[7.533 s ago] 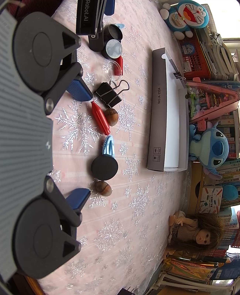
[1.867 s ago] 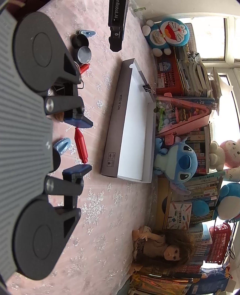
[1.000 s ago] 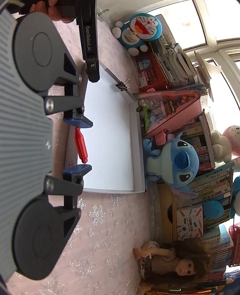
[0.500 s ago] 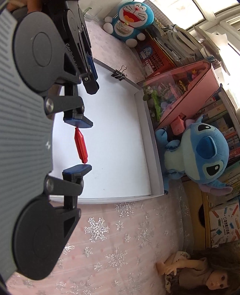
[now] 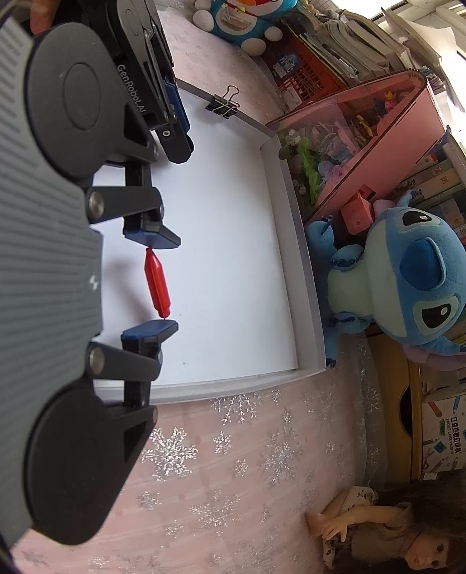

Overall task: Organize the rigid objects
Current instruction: 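Carry the black lid with the left gripper over the white tray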

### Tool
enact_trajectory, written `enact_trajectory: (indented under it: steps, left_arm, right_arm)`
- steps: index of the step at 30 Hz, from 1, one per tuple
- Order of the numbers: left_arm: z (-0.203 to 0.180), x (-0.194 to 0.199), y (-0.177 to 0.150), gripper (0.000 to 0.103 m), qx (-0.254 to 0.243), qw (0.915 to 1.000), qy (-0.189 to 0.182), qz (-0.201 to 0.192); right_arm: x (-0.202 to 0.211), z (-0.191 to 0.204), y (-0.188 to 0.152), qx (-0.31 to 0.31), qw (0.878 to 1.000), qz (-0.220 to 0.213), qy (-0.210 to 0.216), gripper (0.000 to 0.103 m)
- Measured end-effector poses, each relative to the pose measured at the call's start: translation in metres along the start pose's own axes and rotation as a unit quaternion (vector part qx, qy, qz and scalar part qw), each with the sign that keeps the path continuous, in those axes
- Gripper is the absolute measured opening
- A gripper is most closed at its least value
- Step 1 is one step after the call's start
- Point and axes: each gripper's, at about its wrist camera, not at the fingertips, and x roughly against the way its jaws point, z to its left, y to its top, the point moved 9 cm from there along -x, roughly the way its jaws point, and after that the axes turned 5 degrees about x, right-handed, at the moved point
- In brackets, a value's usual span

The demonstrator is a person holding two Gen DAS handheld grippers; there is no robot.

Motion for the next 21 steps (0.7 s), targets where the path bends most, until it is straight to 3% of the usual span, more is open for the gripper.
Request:
enact_trajectory:
  steps: [21]
  left_arm:
    - [0.004, -0.017, -0.001, 0.03, 0.003, 0.9999, 0.015, 0.0]
  right_arm:
    - [-0.017, -0.001, 0.006, -0.003, 0.999, -0.005, -0.031, 0.051]
